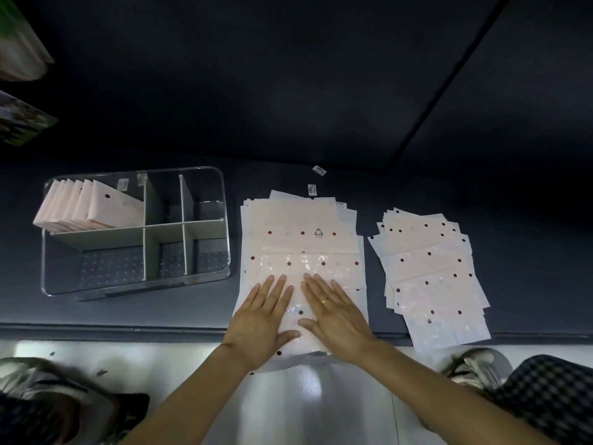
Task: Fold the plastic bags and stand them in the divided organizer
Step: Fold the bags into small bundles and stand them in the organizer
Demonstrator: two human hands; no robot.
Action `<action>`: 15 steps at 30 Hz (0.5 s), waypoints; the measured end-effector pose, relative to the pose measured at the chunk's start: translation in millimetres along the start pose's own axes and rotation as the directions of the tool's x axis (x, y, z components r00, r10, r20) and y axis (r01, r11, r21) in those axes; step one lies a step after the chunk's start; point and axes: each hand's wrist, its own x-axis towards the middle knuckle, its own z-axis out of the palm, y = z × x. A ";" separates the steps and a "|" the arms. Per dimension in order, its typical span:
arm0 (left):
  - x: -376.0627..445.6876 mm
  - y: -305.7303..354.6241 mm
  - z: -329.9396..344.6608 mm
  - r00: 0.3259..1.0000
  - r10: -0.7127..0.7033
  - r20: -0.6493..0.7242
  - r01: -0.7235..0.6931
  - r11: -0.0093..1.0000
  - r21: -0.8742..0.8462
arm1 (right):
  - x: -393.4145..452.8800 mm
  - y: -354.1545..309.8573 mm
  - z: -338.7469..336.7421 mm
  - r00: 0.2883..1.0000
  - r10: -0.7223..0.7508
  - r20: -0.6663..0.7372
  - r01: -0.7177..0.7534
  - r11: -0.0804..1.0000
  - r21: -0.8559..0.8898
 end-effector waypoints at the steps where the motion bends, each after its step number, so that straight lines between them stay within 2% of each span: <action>1: 0.2 -1.7 0.1 1.000 -0.005 -0.002 0.005 1.000 -0.014 | -5.5 5.8 2.1 1.000 0.027 0.004 -0.027 1.000 -0.013; 6: -0.8 -11.4 -0.8 1.000 -0.008 0.006 0.008 1.000 -0.026 | -38.5 38.9 0.2 0.985 0.170 -0.004 -0.170 0.985 -0.022; 9: -0.8 -13.3 -1.3 1.000 -0.017 0.006 0.017 0.999 -0.032 | -43.8 42.6 -17.8 0.966 0.200 -0.165 -0.203 0.979 -0.001; 12: -0.4 -12.6 -2.5 1.000 -0.030 -0.001 0.030 0.999 -0.033 | -31.4 42.7 -29.3 0.911 0.137 -0.390 -0.153 0.988 -0.009; 13: -0.4 -12.5 -3.1 0.999 -0.035 -0.002 0.035 0.999 -0.039 | -25.6 41.3 -32.5 0.900 0.119 -0.419 -0.124 0.992 0.015; 15: 0.2 -12.7 -4.9 0.999 -0.046 0.001 0.046 0.997 -0.067 | -14.6 38.8 -32.7 0.919 0.081 -0.387 -0.063 0.996 0.058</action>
